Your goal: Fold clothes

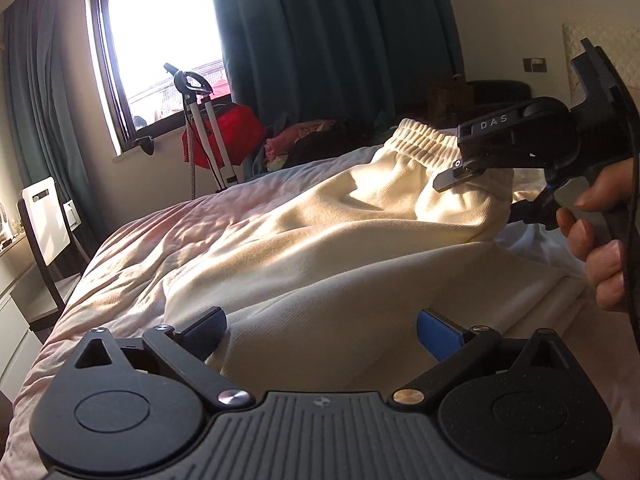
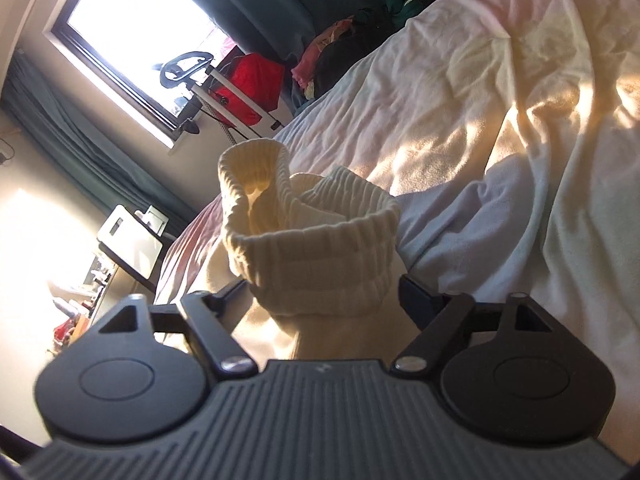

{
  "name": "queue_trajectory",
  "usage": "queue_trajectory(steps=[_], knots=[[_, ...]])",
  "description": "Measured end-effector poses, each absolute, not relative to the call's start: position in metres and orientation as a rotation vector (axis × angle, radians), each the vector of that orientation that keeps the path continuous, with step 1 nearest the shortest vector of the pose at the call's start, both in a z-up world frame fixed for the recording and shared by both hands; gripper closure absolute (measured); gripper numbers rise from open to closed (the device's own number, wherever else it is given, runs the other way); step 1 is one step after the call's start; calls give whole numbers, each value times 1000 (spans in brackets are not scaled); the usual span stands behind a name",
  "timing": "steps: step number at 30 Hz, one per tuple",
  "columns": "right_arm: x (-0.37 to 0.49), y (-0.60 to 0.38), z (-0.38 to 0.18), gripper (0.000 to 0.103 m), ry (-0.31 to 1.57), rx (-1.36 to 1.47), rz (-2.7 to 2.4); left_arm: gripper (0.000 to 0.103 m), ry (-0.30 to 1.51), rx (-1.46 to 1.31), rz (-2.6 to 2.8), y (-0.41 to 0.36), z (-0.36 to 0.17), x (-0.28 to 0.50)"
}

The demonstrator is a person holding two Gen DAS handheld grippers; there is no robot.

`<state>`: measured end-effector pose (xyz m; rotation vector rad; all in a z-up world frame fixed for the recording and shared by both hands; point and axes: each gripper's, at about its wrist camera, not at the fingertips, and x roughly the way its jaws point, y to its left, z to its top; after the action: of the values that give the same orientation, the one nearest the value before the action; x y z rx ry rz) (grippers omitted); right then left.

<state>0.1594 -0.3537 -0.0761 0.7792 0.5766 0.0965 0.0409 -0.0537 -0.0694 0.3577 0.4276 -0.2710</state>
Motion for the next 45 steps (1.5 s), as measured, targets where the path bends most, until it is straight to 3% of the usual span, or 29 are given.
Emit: queue_trajectory(steps=[4,9,14,19,23,25,30,31,32,36,42,44,45], knots=[[155,-349,-69,59,555,726,111,1,412,373,-287,-53,-73,45],[129,-346,-36,63,407,739,224,1,364,434,-248,-54,-78,44],[106,-368,-22,63,338,841,189,0,381,409,-162,-45,-80,44],[101,-393,-69,61,561,959,4,0,433,373,-101,-35,-79,42],[104,-395,-82,51,605,1006,11,0,456,318,-75,-26,-76,43],[107,-392,-86,39,640,991,16,0,463,282,-63,-21,-73,43],[118,-375,-96,35,773,852,20,0,480,206,-37,-11,-67,42],[121,-371,-97,18,790,820,20,0,480,193,-31,-10,-65,41],[123,-368,-98,15,807,788,19,0,481,177,-25,-8,-64,41],[126,-361,-101,13,826,773,51,0,492,108,-8,1,-59,41],[115,-352,-73,18,692,789,234,0,524,-5,-2,13,-52,43],[114,-350,-72,27,698,763,213,1,557,-65,-34,19,-50,44],[116,-350,-76,39,726,751,175,1,577,-100,-57,21,-48,44]])
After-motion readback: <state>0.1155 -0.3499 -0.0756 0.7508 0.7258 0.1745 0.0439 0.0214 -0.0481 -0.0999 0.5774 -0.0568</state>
